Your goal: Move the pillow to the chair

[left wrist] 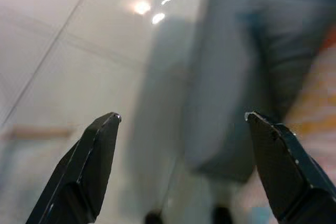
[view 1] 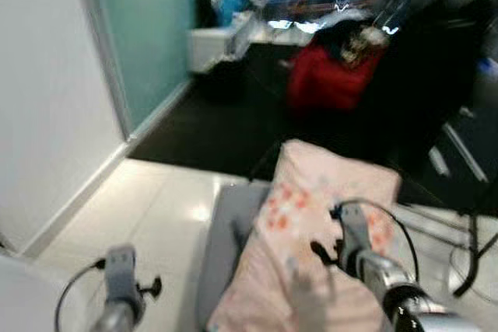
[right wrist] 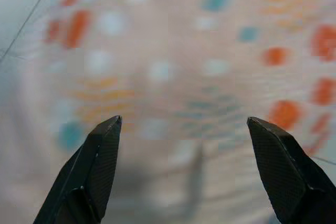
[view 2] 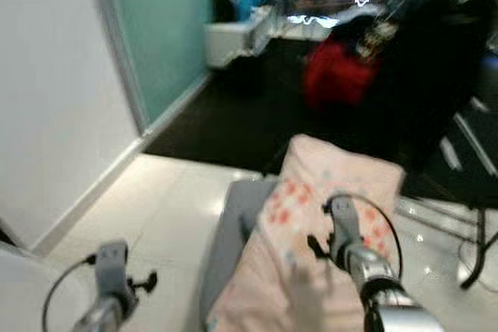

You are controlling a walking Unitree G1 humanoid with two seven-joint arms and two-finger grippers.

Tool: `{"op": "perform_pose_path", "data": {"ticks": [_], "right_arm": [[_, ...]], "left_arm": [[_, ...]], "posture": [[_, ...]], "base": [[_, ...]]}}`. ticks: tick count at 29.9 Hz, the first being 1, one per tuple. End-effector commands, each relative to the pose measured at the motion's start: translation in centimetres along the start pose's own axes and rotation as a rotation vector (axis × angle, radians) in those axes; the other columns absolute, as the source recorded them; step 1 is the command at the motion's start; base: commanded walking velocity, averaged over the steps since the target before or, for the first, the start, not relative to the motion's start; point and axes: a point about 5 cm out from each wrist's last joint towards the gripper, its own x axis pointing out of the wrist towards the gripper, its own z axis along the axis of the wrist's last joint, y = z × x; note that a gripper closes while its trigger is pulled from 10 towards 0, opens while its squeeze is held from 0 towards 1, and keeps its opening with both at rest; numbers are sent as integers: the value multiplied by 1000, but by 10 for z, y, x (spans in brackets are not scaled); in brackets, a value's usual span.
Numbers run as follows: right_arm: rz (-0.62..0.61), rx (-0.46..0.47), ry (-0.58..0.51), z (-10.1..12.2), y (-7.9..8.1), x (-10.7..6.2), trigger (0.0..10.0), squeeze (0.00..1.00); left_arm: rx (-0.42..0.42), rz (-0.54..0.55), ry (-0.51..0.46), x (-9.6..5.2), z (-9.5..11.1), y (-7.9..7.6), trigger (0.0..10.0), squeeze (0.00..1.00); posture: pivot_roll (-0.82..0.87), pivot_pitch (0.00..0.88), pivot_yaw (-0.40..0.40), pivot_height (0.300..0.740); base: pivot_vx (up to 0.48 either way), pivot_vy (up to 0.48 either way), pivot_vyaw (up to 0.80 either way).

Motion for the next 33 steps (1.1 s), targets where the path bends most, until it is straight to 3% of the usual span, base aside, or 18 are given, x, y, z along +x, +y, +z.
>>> {"op": "perform_pose_path", "data": {"ticks": [1, 14, 33], "right_arm": [[18, 11, 33, -7, 5, 1, 10000, 0], [-11, 140, 34, 0, -9, -3, 10000, 0], [-34, 198, 19, 6, -12, -3, 10000, 0]], "left_arm": [[-14, 15, 17, -2, -6, 4, 10000, 0], [-15, 30, 18, -2, -3, 10, 10000, 0], [22, 35, 43, -3, -6, 14, 10000, 0]], "posture": [[-225, 0, 4, 740], [-234, 9, 11, 740], [-231, 17, 13, 740]], "base": [[0, -480, 0], [0, -31, 0], [0, 0, 0]]}}
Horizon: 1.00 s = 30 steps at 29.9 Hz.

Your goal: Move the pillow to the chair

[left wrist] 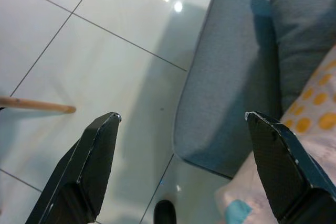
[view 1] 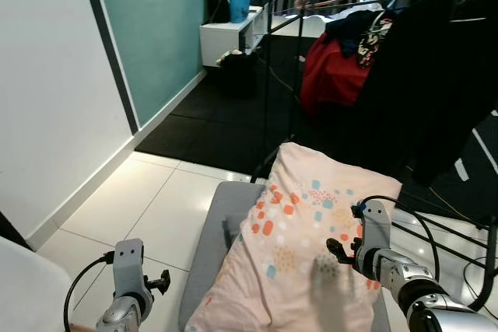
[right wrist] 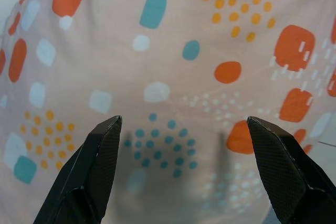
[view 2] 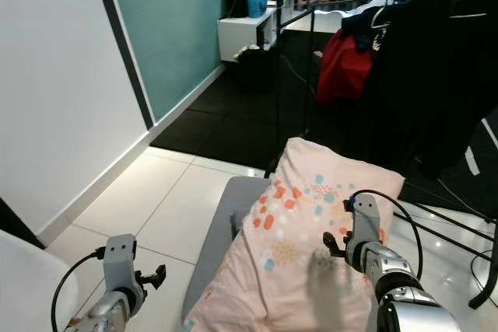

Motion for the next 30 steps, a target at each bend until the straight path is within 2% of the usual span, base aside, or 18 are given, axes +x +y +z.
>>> {"op": "perform_pose_path", "data": {"ticks": [1, 9, 13, 16, 18, 19, 21, 23, 30], "right_arm": [[0, 14, -5, 3, 3, 1, 10000, 0], [-8, 38, -26, 7, 7, 2, 10000, 0], [-6, 30, -25, 7, 8, 3, 10000, 0], [-7, 31, -24, 6, 7, 2, 10000, 0], [-13, 27, -17, 5, 5, 2, 10000, 0], [-14, 25, -15, 4, 5, 2, 10000, 0], [-6, 23, -13, 3, 6, 2, 10000, 0], [0, 23, -13, 3, 8, 3, 10000, 0], [4, 13, -9, 2, 10, 3, 10000, 0]], "left_arm": [[17, 15, 13, -1, -2, 7, 10000, 0], [17, 12, 19, 0, 1, 9, 10000, 0], [103, 10, -31, 1, 10, 9, 10000, 0], [37, 22, -70, 1, 18, 13, 10000, 0], [23, 30, -75, 1, 18, 14, 10000, 0], [18, 23, -71, 1, 17, 13, 10000, 0], [75, -43, -52, 1, 11, 1, 10000, 0], [62, -61, -14, 0, 3, -4, 10000, 0], [73, -54, 14, -1, -4, -5, 10000, 0]], "posture": [[-230, 12, 16, 740], [-217, 0, 46, 740], [-224, 0, 56, 740], [-222, 0, 58, 740], [-209, 3, 49, 740], [-209, 3, 49, 740], [-216, 4, 55, 740], [-217, 5, 54, 740], [-224, 5, 52, 740]], "base": [[0, 0, 0], [0, 0, 0], [0, 0, 0], [0, 0, 0], [0, 0, 0], [0, 0, 0], [0, 0, 0], [0, 0, 0], [0, 0, 0]]}}
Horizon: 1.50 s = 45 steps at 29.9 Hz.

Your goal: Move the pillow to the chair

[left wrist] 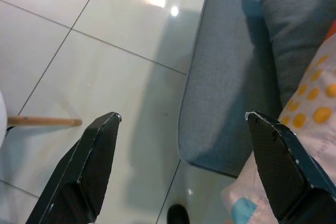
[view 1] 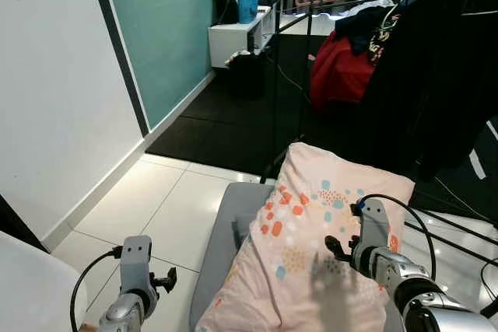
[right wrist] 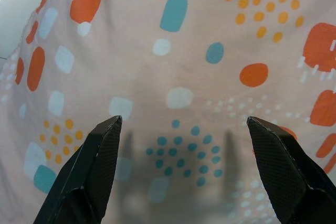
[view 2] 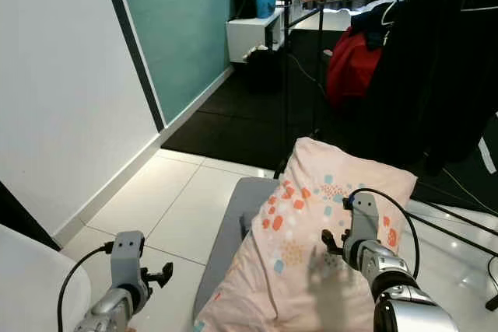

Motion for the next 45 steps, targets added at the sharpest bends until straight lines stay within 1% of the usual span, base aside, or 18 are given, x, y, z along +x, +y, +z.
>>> {"op": "perform_pose_path", "data": {"ticks": [1, 4, 7, 11, 13, 17, 24, 27, 29, 31, 35, 39, 45], "right_arm": [[10, -2, -3, 1, 3, 1, 10000, 0], [4, -2, -3, 1, 2, 0, 10000, 0], [-3, 1, -5, 0, 0, 0, 10000, 0], [-11, 9, -22, 1, -2, -1, 10000, 0], [-17, 29, -39, 3, -4, -1, 10000, 0], [-24, 25, -44, 5, -5, -2, 10000, 0], [-40, 3, -51, 8, -3, -1, 10000, 0], [-40, 21, -70, 11, 0, 0, 10000, 0], [-37, 27, -72, 11, 1, 0, 10000, 0], [-41, 15, -63, 8, 0, 0, 10000, 0], [-45, 16, -60, 7, -2, 0, 10000, 0], [-49, 14, -58, 7, -4, -1, 10000, 0], [-53, 7, -63, 10, -6, -2, 10000, 0]], "left_arm": [[12, 13, 23, -2, -5, 4, 10000, 0], [23, 21, 26, -2, -5, 7, 10000, 0], [17, 28, 25, -2, -3, 11, 10000, 0], [20, 26, 27, -2, -3, 11, 10000, 0], [25, 23, 30, -2, -4, 10, 10000, 0], [31, 24, 34, -2, -5, 12, 10000, 0], [32, 39, 44, -3, -6, 16, 10000, 0], [42, 37, 52, -4, -7, 18, 10000, 0], [40, 31, 46, -4, -6, 18, 10000, 0], [20, 47, 35, -4, -4, 20, 10000, 0], [11, 69, 22, -4, -2, 24, 10000, 0], [28, 54, 19, -3, -1, 21, 10000, 0], [7, 40, 10, -2, -1, 15, 10000, 0]], "posture": [[-224, 5, 52, 740], [-226, 4, 51, 740], [-236, 10, 52, 740], [-239, 13, 54, 740], [-241, 12, 54, 740], [-236, 9, 48, 740], [-236, 0, 59, 740], [-221, 0, 78, 740], [-213, 1, 75, 740], [-214, 0, 67, 740], [-215, 0, 67, 740], [-230, 0, 57, 740], [-244, 0, 51, 740]], "base": [[0, 0, 0], [0, 0, 0], [0, 0, 0], [0, 0, 0], [-360, 0, 0], [-252, 0, 0], [-297, 0, 0], [0, 0, 0], [0, 0, 0], [0, 0, 0], [0, 0, 0], [0, 0, 0], [0, 0, 0]]}}
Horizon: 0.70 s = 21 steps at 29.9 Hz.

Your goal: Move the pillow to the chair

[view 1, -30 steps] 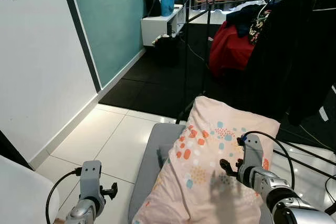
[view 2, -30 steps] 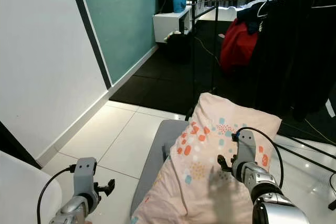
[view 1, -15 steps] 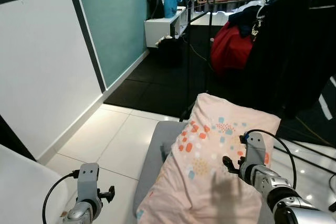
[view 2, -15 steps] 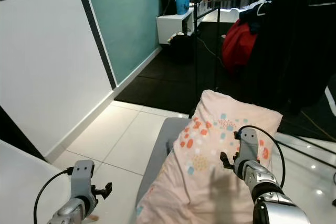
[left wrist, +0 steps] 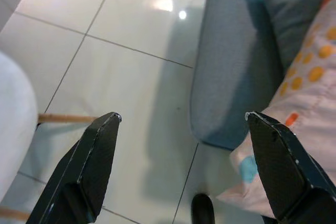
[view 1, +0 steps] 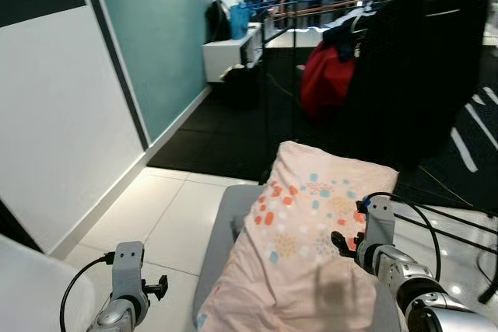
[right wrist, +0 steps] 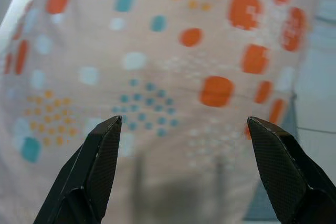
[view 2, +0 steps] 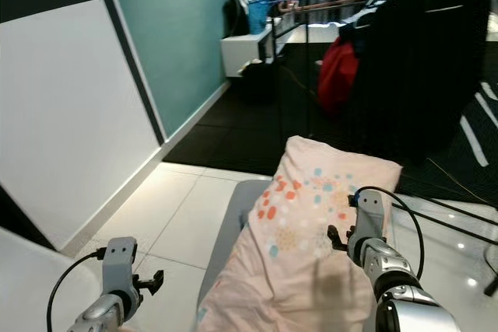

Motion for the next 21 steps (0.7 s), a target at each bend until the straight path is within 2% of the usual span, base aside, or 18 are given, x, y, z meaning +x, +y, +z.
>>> {"op": "perform_pose_path", "data": {"ticks": [1, 10, 18, 21], "right_arm": [[10, 0, -12, 3, 4, 1, 10000, 0], [10, -2, -19, 7, 4, 1, 10000, 0], [14, -39, 49, -3, 2, 0, 10000, 0], [17, -17, 82, -10, 1, 0, 10000, 0]], "left_arm": [[-13, -2, -18, 0, 2, 0, 10000, 0], [-3, -37, -12, 1, 3, -6, 10000, 0], [-34, 14, -11, 0, 1, 0, 10000, 0], [-36, 12, -11, 0, 1, 1, 10000, 0]], "posture": [[-245, 0, 50, 740], [-243, 0, 48, 740], [-239, 6, 39, 740], [-240, 10, 40, 740]], "base": [[0, 0, 0], [0, -67, 0], [0, 0, 0], [0, 0, 0]]}}
